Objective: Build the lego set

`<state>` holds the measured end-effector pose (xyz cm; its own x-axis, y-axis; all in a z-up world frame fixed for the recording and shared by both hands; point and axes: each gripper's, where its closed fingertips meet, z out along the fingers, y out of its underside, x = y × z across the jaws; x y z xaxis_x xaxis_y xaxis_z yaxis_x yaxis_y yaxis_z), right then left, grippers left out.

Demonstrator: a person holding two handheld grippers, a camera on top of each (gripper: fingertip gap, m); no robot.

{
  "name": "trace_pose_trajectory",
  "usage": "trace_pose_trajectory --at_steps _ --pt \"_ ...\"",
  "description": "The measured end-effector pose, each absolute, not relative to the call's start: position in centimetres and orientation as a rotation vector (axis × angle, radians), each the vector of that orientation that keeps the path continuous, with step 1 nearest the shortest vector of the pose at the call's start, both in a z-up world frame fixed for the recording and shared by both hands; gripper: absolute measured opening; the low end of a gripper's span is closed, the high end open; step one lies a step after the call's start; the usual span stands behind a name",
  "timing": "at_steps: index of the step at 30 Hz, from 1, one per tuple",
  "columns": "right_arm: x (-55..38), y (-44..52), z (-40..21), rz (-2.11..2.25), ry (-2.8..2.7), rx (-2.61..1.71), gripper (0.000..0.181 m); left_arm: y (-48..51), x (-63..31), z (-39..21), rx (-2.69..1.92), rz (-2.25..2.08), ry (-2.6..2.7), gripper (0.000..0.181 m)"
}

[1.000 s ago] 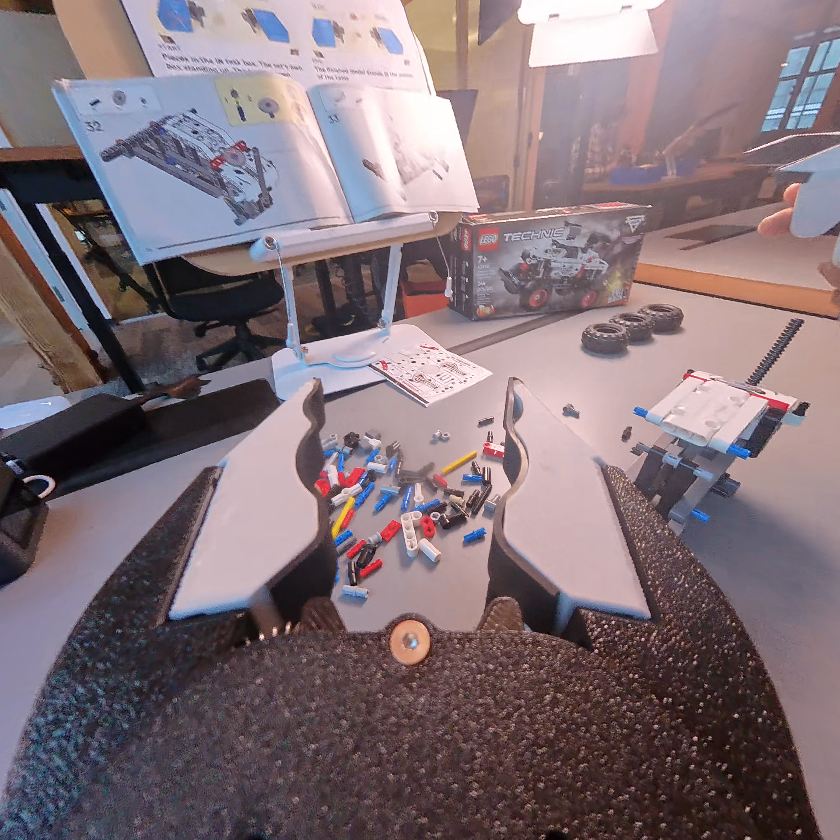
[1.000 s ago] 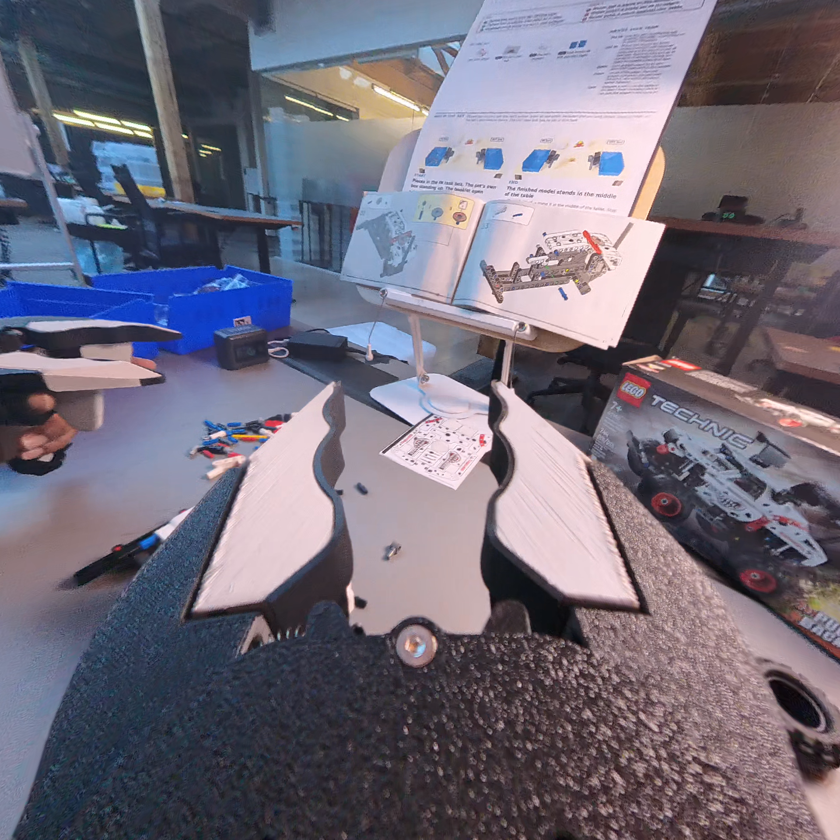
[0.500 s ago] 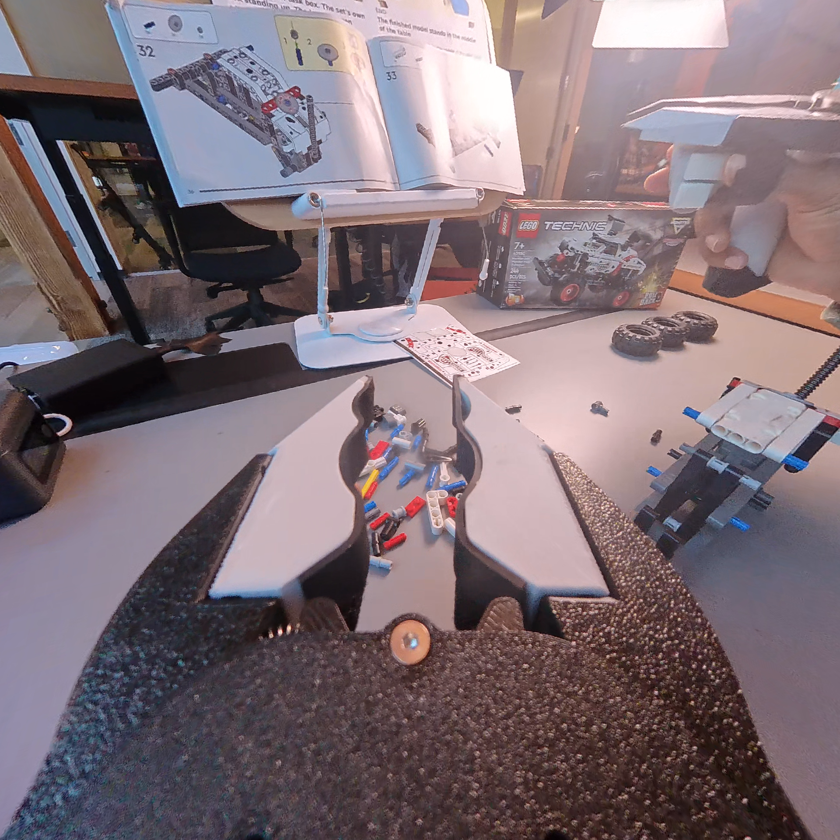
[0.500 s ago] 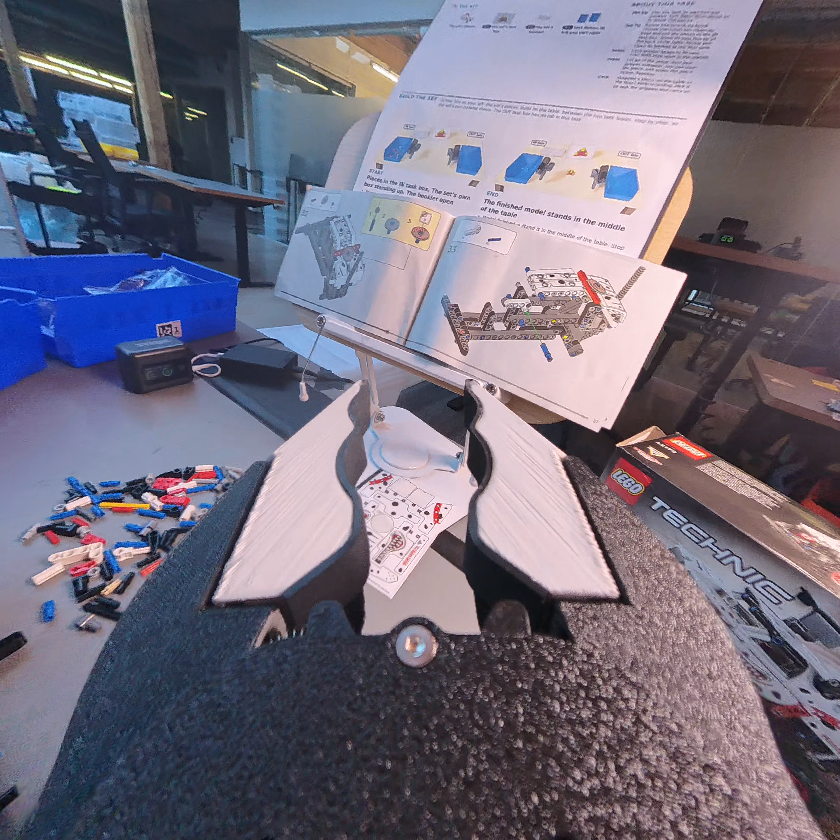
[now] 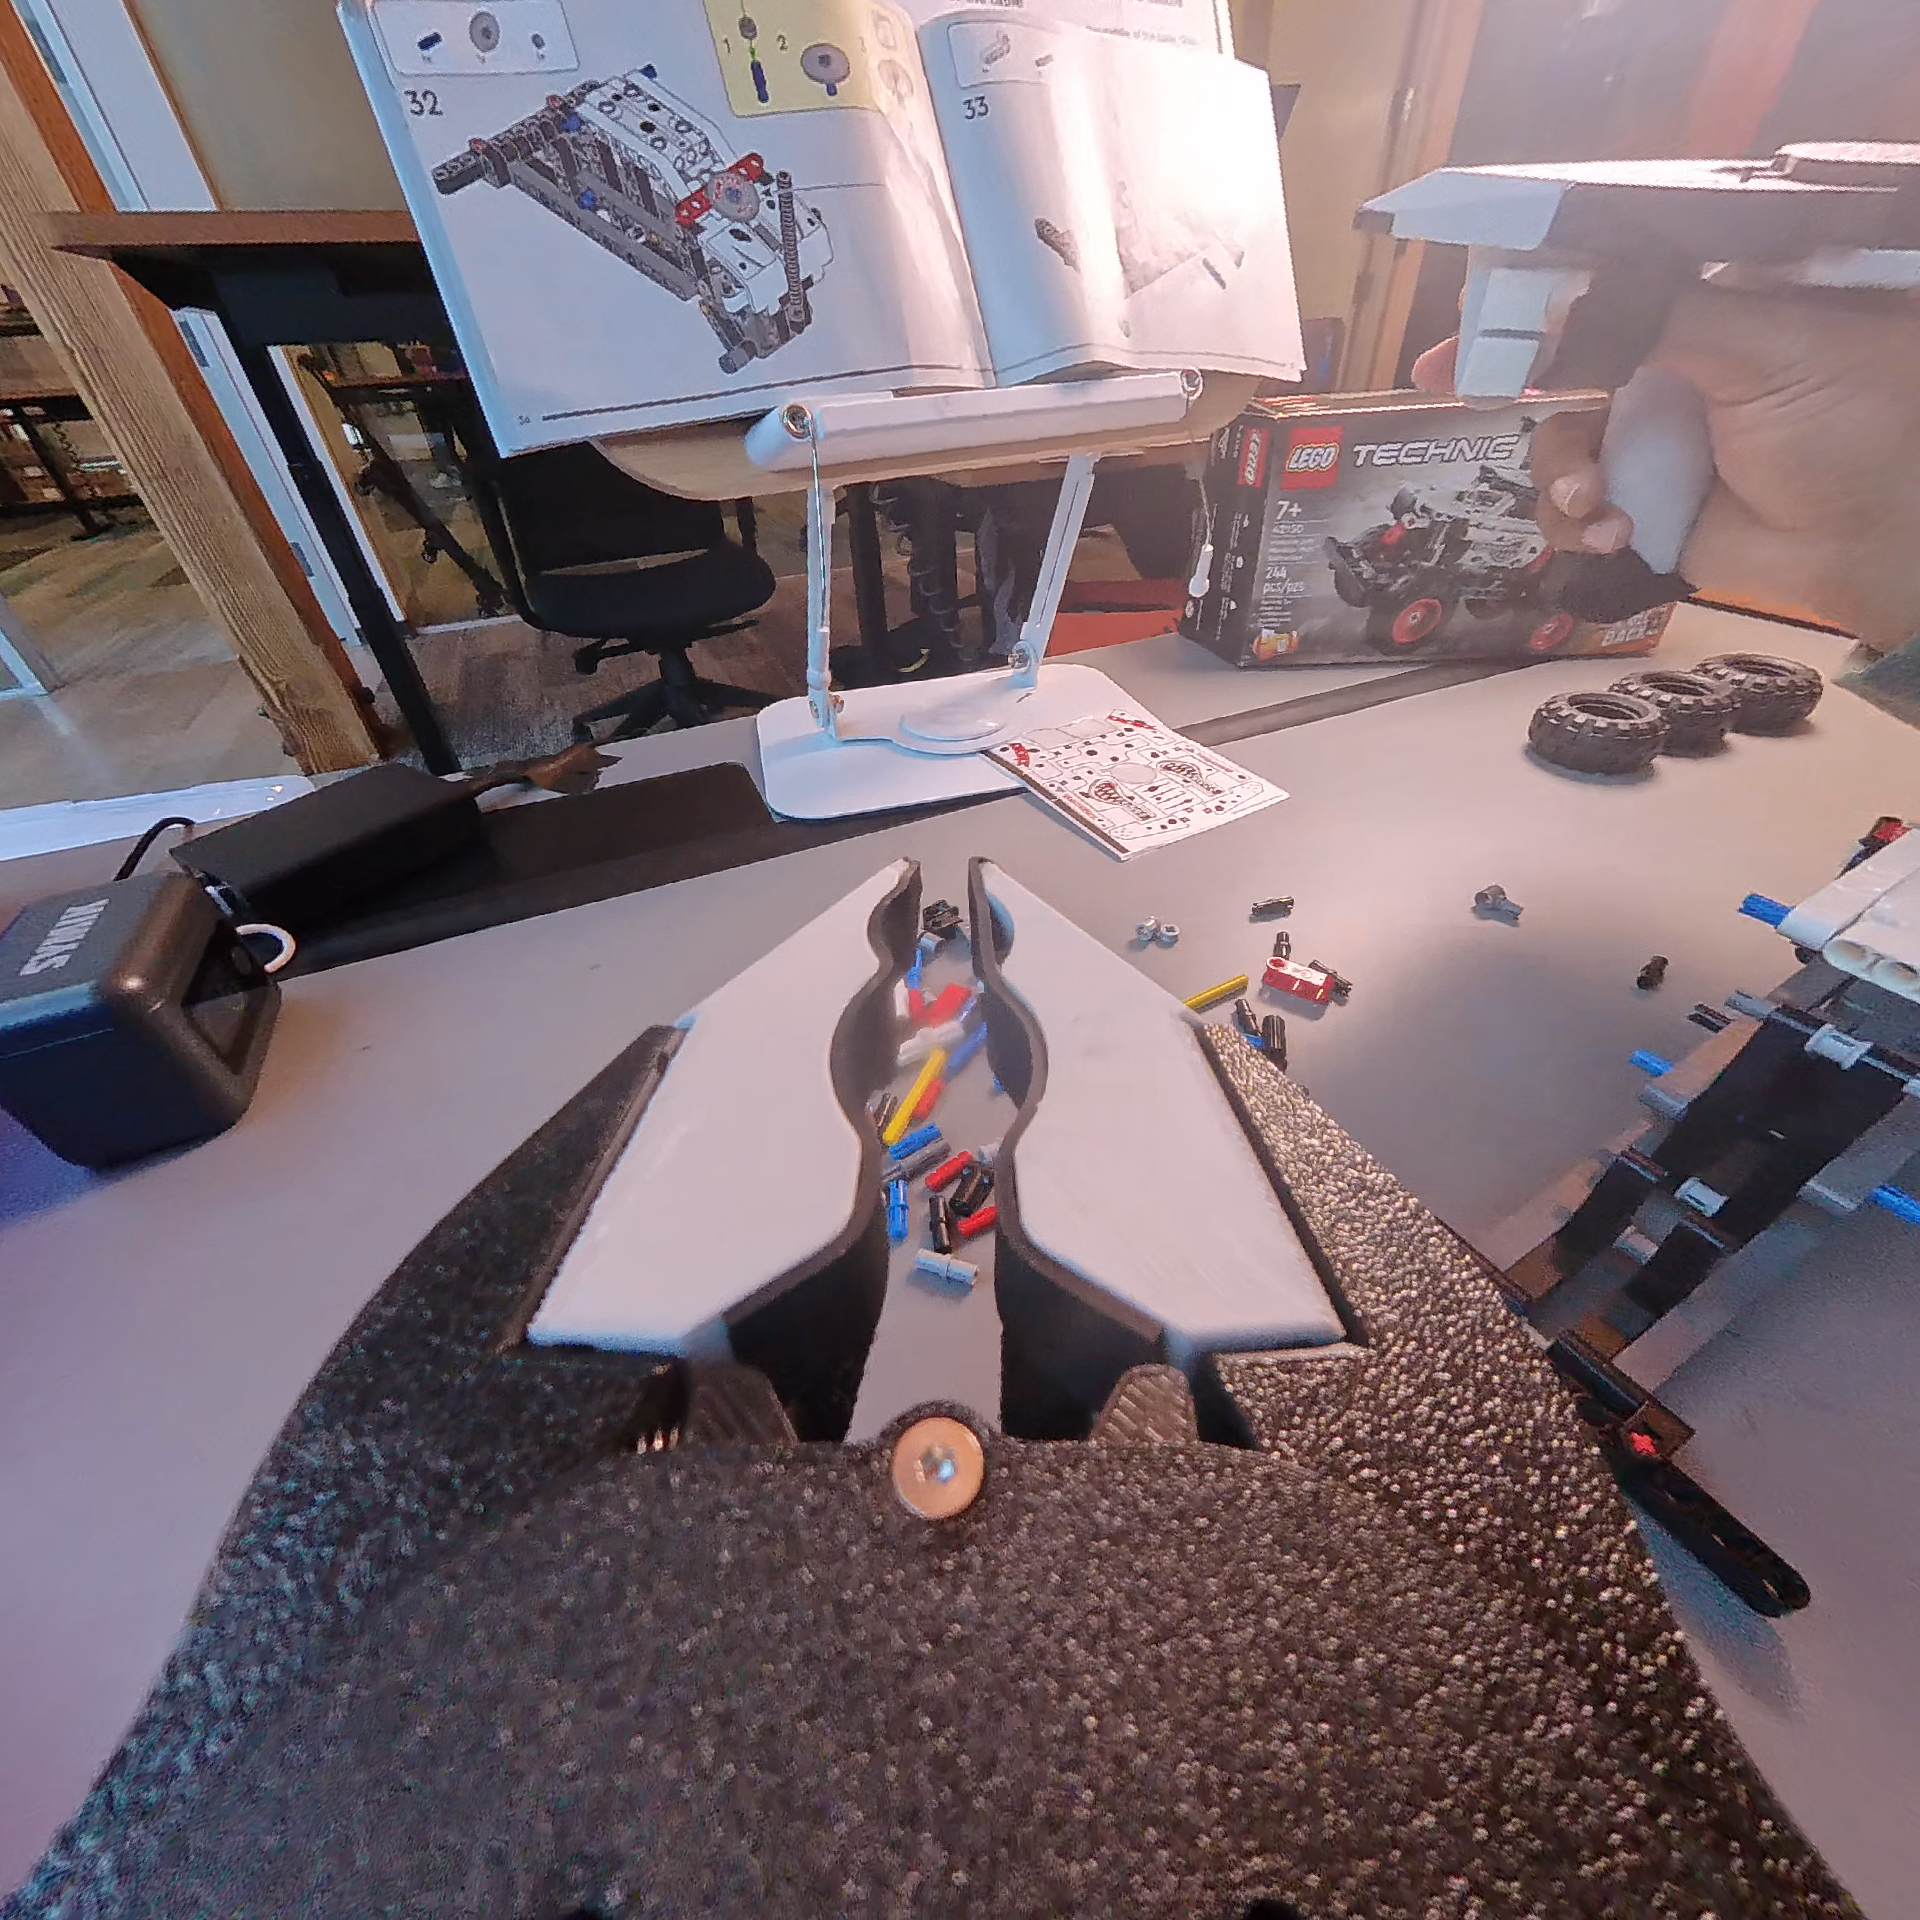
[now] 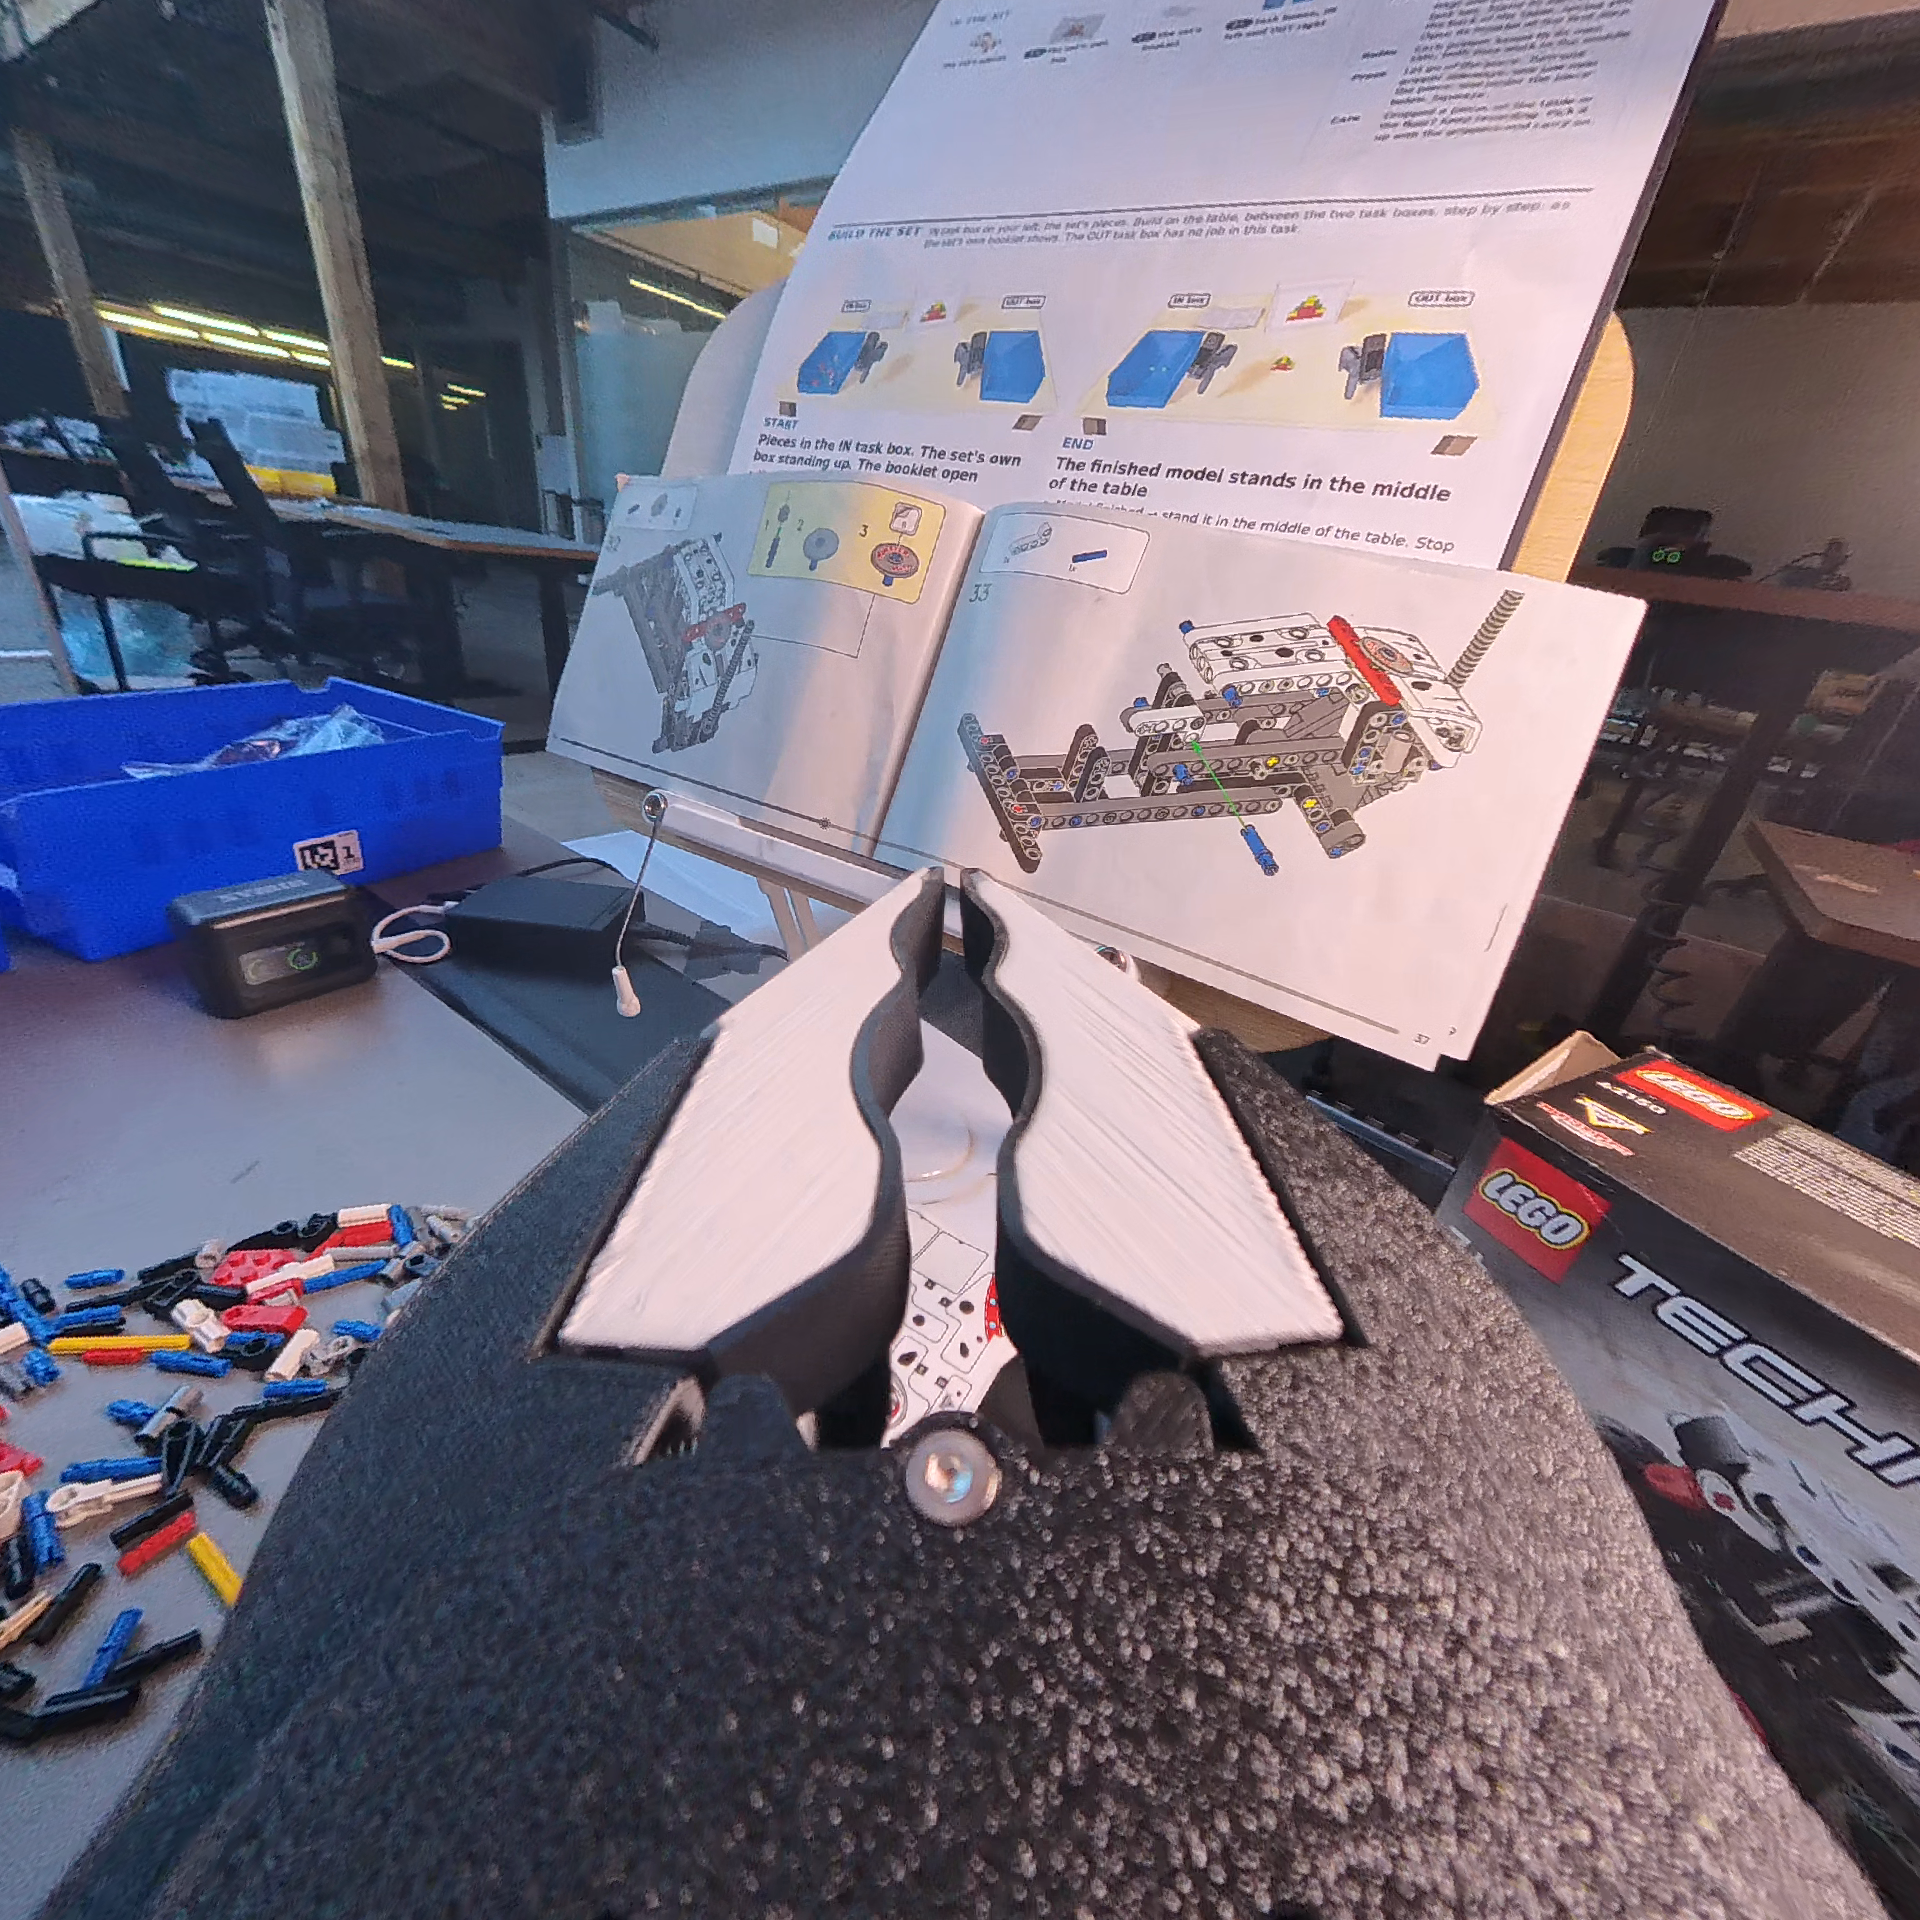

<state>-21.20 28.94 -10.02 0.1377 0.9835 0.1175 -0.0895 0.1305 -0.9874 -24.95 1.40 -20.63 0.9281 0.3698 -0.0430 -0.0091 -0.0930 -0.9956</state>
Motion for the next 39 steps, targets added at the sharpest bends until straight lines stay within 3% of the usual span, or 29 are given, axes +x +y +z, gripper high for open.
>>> trace_pose_trajectory --at_steps 26,39 --pt "-20.2 28.3 -9.7 1.020 -1.093 -1.095 0.001 2.0 -23.9 -21.2 -1.696 0.368 -0.205 0.019" --pt "-27.0 33.4 -9.2 0.748 -1.182 -1.090 0.007 2.5 -23.9 -22.1 -1.721 0.349 -0.200 0.026"
